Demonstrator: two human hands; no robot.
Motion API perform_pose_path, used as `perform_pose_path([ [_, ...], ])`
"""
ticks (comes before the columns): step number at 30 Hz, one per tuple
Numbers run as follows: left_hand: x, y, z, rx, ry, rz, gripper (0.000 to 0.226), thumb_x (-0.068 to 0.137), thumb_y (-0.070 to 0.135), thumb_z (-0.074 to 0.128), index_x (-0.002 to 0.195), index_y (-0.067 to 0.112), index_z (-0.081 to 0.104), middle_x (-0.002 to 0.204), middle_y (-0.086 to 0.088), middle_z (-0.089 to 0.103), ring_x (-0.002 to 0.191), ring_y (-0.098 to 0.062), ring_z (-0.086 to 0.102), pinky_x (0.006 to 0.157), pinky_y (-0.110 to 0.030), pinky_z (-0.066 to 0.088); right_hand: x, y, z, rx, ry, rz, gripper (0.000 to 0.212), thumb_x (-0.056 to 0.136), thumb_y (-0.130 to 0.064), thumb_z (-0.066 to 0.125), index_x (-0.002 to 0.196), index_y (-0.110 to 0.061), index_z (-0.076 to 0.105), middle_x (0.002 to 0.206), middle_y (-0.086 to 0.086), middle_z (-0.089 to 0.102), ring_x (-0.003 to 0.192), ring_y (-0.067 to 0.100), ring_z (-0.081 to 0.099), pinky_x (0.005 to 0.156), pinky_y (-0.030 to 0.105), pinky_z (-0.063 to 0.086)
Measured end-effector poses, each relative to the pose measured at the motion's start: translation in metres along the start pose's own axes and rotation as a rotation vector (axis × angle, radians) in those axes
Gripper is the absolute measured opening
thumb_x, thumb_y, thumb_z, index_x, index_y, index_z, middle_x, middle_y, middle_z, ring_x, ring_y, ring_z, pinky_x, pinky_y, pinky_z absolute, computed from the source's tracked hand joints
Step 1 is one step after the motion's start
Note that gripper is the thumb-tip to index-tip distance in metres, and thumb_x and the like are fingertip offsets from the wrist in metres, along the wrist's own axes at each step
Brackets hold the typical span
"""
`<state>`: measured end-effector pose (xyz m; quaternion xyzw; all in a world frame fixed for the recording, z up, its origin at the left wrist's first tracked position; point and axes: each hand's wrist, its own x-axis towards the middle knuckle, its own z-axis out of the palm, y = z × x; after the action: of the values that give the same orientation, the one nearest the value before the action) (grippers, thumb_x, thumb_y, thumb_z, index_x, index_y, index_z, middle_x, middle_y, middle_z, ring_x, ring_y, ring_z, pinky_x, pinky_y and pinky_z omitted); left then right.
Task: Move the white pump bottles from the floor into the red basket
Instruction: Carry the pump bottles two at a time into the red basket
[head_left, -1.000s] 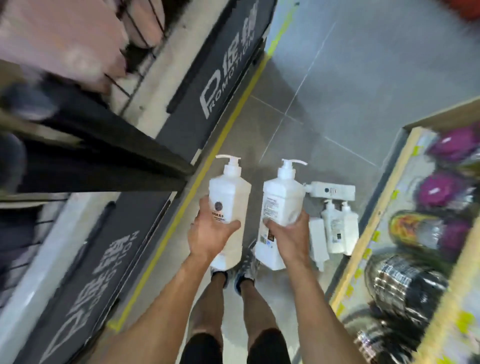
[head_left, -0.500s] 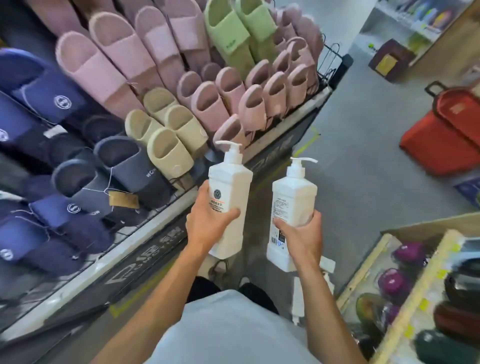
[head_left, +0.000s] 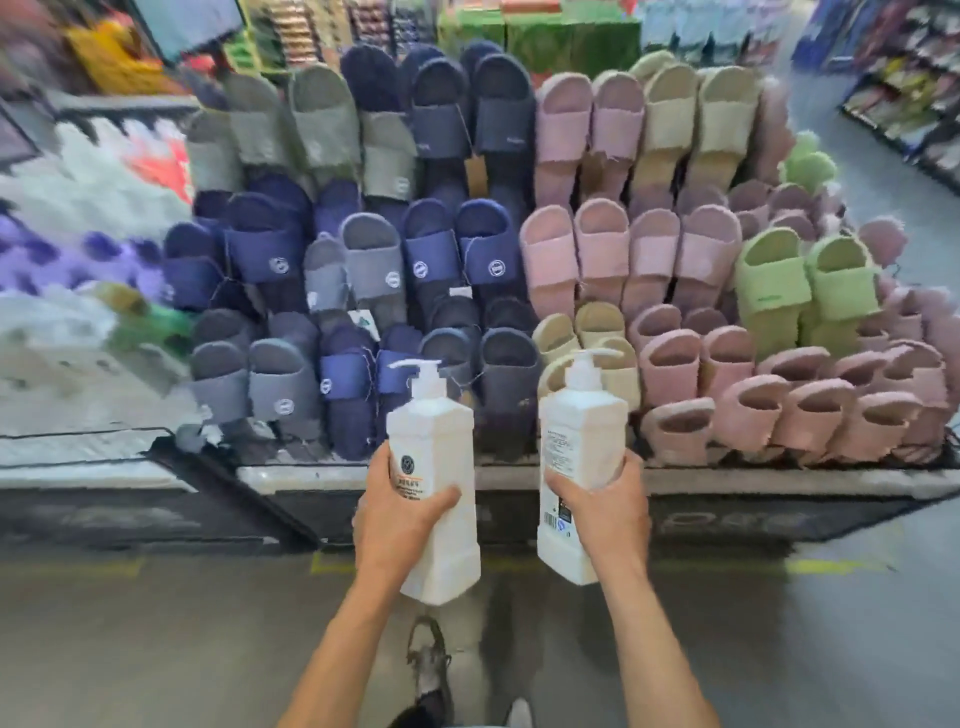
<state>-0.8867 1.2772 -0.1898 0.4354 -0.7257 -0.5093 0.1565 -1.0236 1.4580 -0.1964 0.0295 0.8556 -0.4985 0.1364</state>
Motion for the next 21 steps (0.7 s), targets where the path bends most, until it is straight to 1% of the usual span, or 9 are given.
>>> perform_pose_path([
  [2, -0.004, -0.007, -0.03, -0.015, 0.117, -0.037, 0.084, 0.051, 0.055, 0.076, 0.128, 0.045, 0.044, 0.108, 0.021, 0.063, 0.102, -0.021, 0.062, 0.094, -0.047, 0.049, -0.011, -0.021, 0.025, -0.072, -0.1, -0.071, 0.067, 0.069, -0.044, 0.09, 0.114, -0.034, 0.041, 0.106, -0.01, 0.057, 0.095, 0.022, 0.056, 0.08, 0.036, 0.042],
  [4, -0.007, -0.017, -0.062, -0.023, 0.214, -0.081, 0.088, 0.052, 0.057, 0.076, 0.132, 0.041, 0.043, 0.111, 0.017, 0.064, 0.102, -0.022, 0.063, 0.093, -0.048, 0.049, -0.025, -0.039, 0.052, -0.125, -0.19, -0.136, 0.067, 0.069, -0.046, 0.089, 0.113, -0.036, 0.039, 0.107, -0.01, 0.055, 0.095, 0.021, 0.053, 0.079, 0.035, 0.039],
  [6, -0.009, -0.026, -0.096, -0.025, 0.305, -0.119, 0.095, 0.054, 0.056, 0.078, 0.139, 0.04, 0.04, 0.118, 0.013, 0.065, 0.106, -0.023, 0.063, 0.094, -0.047, 0.049, -0.042, -0.056, 0.08, -0.147, -0.283, -0.198, 0.068, 0.071, -0.044, 0.088, 0.115, -0.037, 0.037, 0.109, -0.011, 0.055, 0.095, 0.018, 0.052, 0.08, 0.035, 0.039],
  [9, -0.009, -0.045, -0.145, -0.043, 0.433, -0.158, 0.087, 0.064, 0.042, 0.086, 0.138, 0.041, 0.04, 0.114, 0.013, 0.062, 0.108, -0.024, 0.061, 0.096, -0.047, 0.046, -0.065, -0.077, 0.124, -0.194, -0.404, -0.269, 0.068, 0.071, -0.044, 0.088, 0.117, -0.034, 0.039, 0.109, -0.009, 0.057, 0.095, 0.019, 0.054, 0.08, 0.037, 0.043],
  [13, -0.01, -0.077, -0.209, -0.052, 0.572, -0.223, 0.087, 0.065, 0.039, 0.087, 0.138, 0.04, 0.041, 0.116, 0.012, 0.064, 0.111, -0.025, 0.06, 0.101, -0.05, 0.042, -0.095, -0.096, 0.185, -0.243, -0.512, -0.336, 0.068, 0.071, -0.047, 0.086, 0.118, -0.035, 0.039, 0.112, -0.006, 0.059, 0.098, 0.021, 0.058, 0.081, 0.038, 0.045],
  [16, -0.011, -0.099, -0.251, -0.068, 0.652, -0.269, 0.087, 0.06, 0.039, 0.086, 0.135, 0.042, 0.041, 0.111, 0.013, 0.065, 0.105, -0.025, 0.062, 0.096, -0.047, 0.046, -0.118, -0.111, 0.23, -0.301, -0.559, -0.391, 0.067, 0.069, -0.047, 0.085, 0.117, -0.035, 0.041, 0.111, -0.005, 0.062, 0.099, 0.025, 0.061, 0.079, 0.037, 0.044],
  [21, -0.016, -0.125, -0.31, -0.079, 0.764, -0.306, 0.084, 0.063, 0.033, 0.088, 0.134, 0.042, 0.042, 0.106, 0.017, 0.062, 0.096, -0.021, 0.06, 0.082, -0.039, 0.046, -0.156, -0.134, 0.291, -0.328, -0.651, -0.464, 0.067, 0.07, -0.046, 0.085, 0.121, -0.033, 0.042, 0.112, -0.005, 0.063, 0.096, 0.025, 0.059, 0.077, 0.037, 0.043],
])
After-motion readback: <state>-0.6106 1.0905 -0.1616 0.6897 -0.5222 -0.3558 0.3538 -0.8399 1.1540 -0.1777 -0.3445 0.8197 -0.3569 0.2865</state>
